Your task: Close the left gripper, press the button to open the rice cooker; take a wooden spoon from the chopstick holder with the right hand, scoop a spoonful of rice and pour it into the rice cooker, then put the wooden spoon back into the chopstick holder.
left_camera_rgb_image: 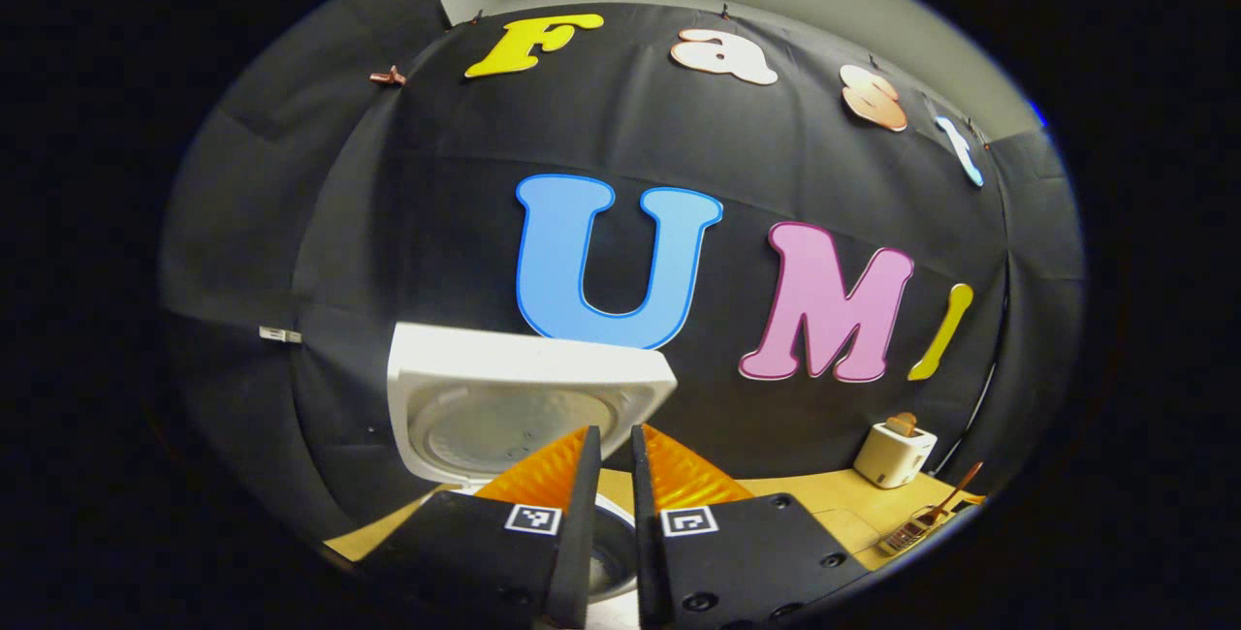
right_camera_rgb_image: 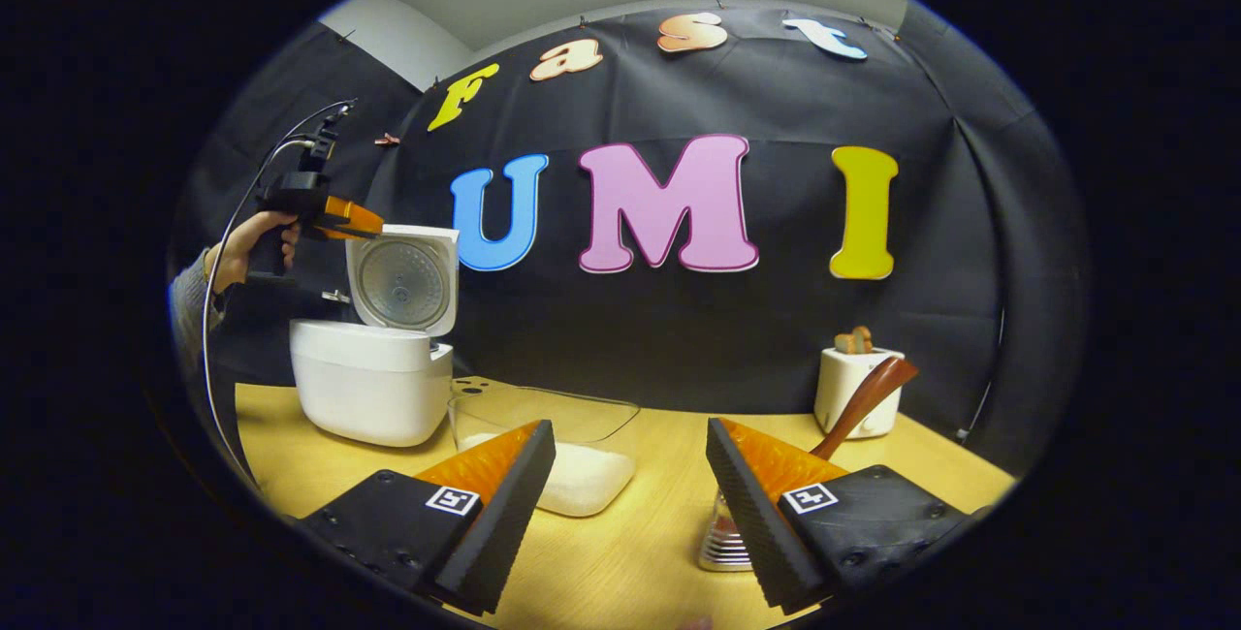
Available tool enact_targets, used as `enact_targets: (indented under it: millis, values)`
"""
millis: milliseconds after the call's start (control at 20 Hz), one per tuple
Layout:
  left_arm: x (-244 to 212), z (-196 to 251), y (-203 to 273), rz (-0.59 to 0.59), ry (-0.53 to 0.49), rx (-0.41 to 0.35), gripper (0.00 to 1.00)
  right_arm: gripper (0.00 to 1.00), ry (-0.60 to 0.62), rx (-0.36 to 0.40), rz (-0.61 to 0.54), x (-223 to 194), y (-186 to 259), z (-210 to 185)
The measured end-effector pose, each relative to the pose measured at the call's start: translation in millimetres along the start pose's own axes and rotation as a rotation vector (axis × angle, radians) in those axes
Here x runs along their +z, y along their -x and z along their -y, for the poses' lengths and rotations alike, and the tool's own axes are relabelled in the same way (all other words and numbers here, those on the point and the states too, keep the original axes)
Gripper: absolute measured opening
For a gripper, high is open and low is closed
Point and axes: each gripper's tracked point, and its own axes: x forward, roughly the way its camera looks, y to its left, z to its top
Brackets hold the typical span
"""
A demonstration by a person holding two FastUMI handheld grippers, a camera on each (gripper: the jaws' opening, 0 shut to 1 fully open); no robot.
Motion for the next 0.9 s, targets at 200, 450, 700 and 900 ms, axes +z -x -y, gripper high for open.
enact_targets:
  millis: [200,450,700,900]
  values:
    - [-9.4,14.2,27.3,0.065,0.066,-0.045,0.69,0.97,-0.036,-0.075,-0.067,5.2,6.2,37.5]
    - [-18.4,-1.1,46.9,0.122,0.048,0.044,0.87,0.92,-0.145,-0.185,-0.135,-5.1,4.7,84.6]
    - [-48.4,9.8,54.9,0.077,0.052,0.051,0.90,0.89,-0.156,-0.261,-0.198,-22.5,-15.4,112.4]
    - [-66.7,6.7,57.0,0.056,-0.015,0.101,0.90,0.88,-0.217,-0.285,-0.233,-41.4,-37.5,122.5]
